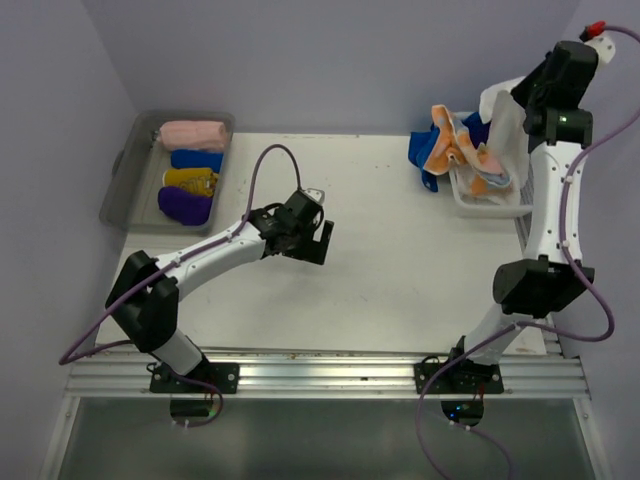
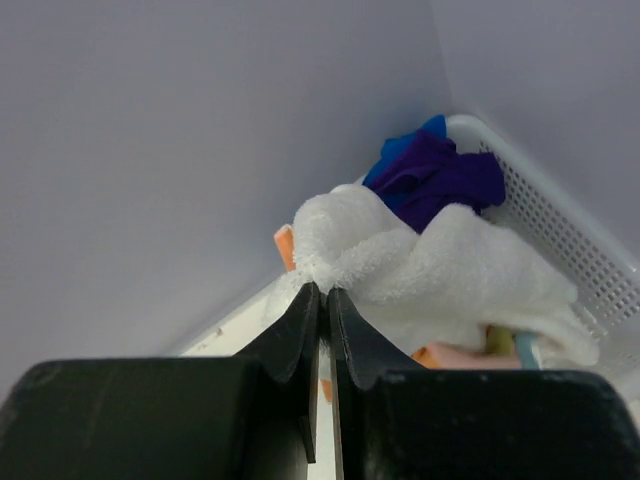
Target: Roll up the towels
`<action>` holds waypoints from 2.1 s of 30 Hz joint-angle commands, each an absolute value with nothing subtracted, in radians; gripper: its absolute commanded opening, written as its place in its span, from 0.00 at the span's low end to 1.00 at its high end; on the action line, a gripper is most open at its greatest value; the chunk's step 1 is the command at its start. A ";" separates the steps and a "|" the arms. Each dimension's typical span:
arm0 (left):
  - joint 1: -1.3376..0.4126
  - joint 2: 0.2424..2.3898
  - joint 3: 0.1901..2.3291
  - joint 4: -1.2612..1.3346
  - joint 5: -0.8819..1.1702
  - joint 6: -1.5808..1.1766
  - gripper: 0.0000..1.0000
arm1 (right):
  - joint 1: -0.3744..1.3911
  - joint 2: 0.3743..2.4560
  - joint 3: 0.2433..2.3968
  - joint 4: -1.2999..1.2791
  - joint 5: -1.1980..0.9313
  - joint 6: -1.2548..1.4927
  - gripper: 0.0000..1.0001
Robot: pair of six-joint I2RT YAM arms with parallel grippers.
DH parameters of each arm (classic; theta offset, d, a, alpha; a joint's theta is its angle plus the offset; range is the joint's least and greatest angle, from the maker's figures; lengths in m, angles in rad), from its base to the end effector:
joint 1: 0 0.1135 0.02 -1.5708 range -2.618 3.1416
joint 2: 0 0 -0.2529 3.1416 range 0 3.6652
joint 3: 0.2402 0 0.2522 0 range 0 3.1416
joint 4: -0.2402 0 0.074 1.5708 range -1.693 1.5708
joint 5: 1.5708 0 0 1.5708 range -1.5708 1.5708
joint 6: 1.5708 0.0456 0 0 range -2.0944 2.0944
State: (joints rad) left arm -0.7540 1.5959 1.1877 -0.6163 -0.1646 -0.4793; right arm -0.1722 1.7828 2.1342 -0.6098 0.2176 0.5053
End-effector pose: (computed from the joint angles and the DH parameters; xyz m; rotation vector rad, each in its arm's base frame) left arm 0.2506 -0.2251 0.2225 0.2957 2.5764 -0.2456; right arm 0.3896 -0.0778 0.4711 0.7478 1.6627 0.0362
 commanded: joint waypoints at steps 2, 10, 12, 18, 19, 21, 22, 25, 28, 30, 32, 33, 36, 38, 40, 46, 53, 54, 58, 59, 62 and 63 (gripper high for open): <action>-0.759 1.575 1.233 -0.603 -0.169 -0.474 1.00 | -0.175 1.637 2.259 -0.546 0.221 0.459 0.00; -0.759 1.572 1.206 -0.575 -0.123 -0.479 1.00 | -0.175 1.618 2.333 -0.581 0.216 0.426 0.00; -0.759 1.568 1.203 -0.575 -0.123 -0.479 1.00 | -0.175 1.617 2.335 -0.586 0.193 0.433 0.00; -0.759 1.568 1.184 -0.574 -0.120 -0.482 1.00 | -0.172 1.595 2.322 -0.558 0.037 0.468 0.00; -0.759 1.566 1.183 -0.574 -0.120 -0.483 1.00 | -0.166 1.586 2.329 -0.554 0.026 0.472 0.00; -0.759 1.566 1.180 -0.572 -0.121 -0.488 1.00 | -0.157 1.553 2.329 -0.532 0.014 0.468 0.00; -0.759 1.568 1.180 -0.571 -0.123 -0.488 1.00 | -0.155 1.540 2.330 -0.528 0.014 0.466 0.00; -0.759 1.571 1.183 -0.568 -0.121 -0.491 1.00 | -0.152 1.494 2.335 -0.509 -0.020 0.468 0.00; -0.759 1.582 1.193 -0.566 -0.124 -0.492 1.00 | -0.150 1.424 2.297 -0.434 -0.113 0.495 0.00; -0.759 1.589 1.206 -0.571 -0.136 -0.495 1.00 | -0.149 1.373 2.275 -0.393 -0.205 0.529 0.00; -0.758 1.592 1.221 -0.581 -0.153 -0.497 1.00 | -0.147 1.344 2.249 -0.347 -0.256 0.549 0.00; -0.756 1.594 1.226 -0.584 -0.161 -0.497 1.00 | -0.147 1.321 2.243 -0.336 -0.296 0.564 0.00; -0.753 1.598 1.244 -0.594 -0.176 -0.497 1.00 | -0.147 1.295 2.220 -0.316 -0.339 0.575 0.00; -0.750 1.598 1.249 -0.594 -0.176 -0.497 1.00 | -0.147 1.269 2.169 -0.286 -0.385 0.595 0.00; -0.746 1.601 1.252 -0.592 -0.179 -0.499 1.00 | -0.147 1.247 2.107 -0.240 -0.480 0.647 0.00; -0.689 1.606 1.250 -0.618 -0.184 -0.515 1.00 | -0.063 1.198 1.924 -0.182 -0.560 0.693 0.00; -0.476 1.476 1.200 -0.610 -0.101 -0.551 1.00 | 0.455 1.307 1.810 -0.308 -0.442 0.513 0.00; -0.457 1.462 1.204 -0.618 -0.107 -0.554 1.00 | 0.500 1.325 1.796 -0.333 -0.381 0.496 0.00; -0.356 1.399 1.236 -0.655 -0.143 -0.569 1.00 | 0.679 1.416 1.706 -0.374 -0.236 0.466 0.00; -0.339 1.381 1.241 -0.663 -0.153 -0.571 1.00 | 0.710 1.442 1.701 -0.393 -0.212 0.459 0.00; -0.307 1.353 1.259 -0.680 -0.190 -0.568 1.00 | 0.765 1.534 1.741 -0.544 -0.047 0.404 0.44; -0.307 1.348 1.255 -0.673 -0.184 -0.557 1.00 | 0.762 1.532 1.733 -0.563 0.024 0.385 0.56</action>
